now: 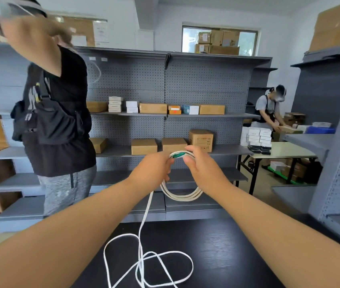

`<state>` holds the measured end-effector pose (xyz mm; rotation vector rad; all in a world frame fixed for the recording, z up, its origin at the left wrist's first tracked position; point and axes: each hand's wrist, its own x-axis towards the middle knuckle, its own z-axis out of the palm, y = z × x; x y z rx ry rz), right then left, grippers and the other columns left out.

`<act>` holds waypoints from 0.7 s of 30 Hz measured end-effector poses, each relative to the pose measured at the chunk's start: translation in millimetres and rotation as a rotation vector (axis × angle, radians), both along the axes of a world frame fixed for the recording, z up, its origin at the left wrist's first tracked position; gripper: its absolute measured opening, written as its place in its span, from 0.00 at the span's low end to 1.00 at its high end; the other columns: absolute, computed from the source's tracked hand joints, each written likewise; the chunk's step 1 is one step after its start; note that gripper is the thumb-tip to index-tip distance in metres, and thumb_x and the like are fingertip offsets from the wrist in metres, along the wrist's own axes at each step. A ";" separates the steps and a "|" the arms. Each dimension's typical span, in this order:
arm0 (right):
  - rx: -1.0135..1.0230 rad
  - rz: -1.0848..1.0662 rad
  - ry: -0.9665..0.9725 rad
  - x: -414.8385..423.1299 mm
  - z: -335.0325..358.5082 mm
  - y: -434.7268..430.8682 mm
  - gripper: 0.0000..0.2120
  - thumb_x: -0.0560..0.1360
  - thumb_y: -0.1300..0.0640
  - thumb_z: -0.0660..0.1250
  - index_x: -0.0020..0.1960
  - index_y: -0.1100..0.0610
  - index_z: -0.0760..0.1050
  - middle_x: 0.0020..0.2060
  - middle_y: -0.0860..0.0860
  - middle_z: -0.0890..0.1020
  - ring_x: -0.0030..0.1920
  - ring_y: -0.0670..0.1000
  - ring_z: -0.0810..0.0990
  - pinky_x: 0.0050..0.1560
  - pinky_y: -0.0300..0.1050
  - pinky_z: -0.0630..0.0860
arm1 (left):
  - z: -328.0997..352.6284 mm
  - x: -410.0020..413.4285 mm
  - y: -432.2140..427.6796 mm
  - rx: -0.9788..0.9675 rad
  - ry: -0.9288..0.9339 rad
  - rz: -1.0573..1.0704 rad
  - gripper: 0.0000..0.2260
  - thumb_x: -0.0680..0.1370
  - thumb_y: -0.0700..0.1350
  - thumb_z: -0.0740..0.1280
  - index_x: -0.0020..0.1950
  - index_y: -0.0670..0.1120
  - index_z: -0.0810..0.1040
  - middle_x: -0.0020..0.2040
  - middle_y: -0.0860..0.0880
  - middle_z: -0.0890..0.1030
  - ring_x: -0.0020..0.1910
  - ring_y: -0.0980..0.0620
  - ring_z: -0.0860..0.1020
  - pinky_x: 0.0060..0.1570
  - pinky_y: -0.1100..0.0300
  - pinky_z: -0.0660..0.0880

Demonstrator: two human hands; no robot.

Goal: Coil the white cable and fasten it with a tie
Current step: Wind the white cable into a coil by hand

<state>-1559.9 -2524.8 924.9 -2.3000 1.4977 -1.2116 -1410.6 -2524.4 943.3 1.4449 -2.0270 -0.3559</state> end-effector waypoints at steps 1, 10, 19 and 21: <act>0.000 0.010 0.016 2.7 0.8 -0.4 0.16 0.81 0.54 0.54 0.66 0.56 0.66 0.59 0.53 0.74 0.58 0.52 0.73 0.54 0.45 0.68 | 2.4 1.6 -0.8 0.005 -0.045 0.001 0.09 0.82 0.44 0.54 0.45 0.43 0.70 0.36 0.48 0.74 0.34 0.50 0.77 0.36 0.64 0.70; -0.014 -0.006 -0.097 19.9 4.1 -2.4 0.11 0.81 0.57 0.54 0.53 0.59 0.73 0.38 0.48 0.72 0.41 0.48 0.70 0.36 0.41 0.64 | -2.1 16.1 -10.2 -0.004 -0.052 -0.051 0.08 0.82 0.45 0.54 0.47 0.45 0.70 0.37 0.50 0.74 0.35 0.52 0.76 0.30 0.71 0.68; 0.022 -0.098 -0.498 10.3 3.5 -10.9 0.11 0.81 0.53 0.53 0.51 0.54 0.73 0.35 0.47 0.72 0.36 0.47 0.69 0.39 0.46 0.68 | -22.3 20.0 -2.3 0.113 0.488 -0.191 0.10 0.81 0.46 0.58 0.52 0.42 0.76 0.38 0.50 0.80 0.41 0.52 0.79 0.46 0.59 0.77; 0.038 -0.092 -0.547 8.1 -0.1 -11.2 0.10 0.81 0.54 0.52 0.50 0.53 0.72 0.35 0.47 0.72 0.35 0.47 0.69 0.37 0.43 0.69 | -21.3 15.8 -1.8 0.057 0.446 -0.155 0.10 0.81 0.45 0.57 0.51 0.41 0.76 0.36 0.50 0.78 0.39 0.51 0.78 0.44 0.60 0.78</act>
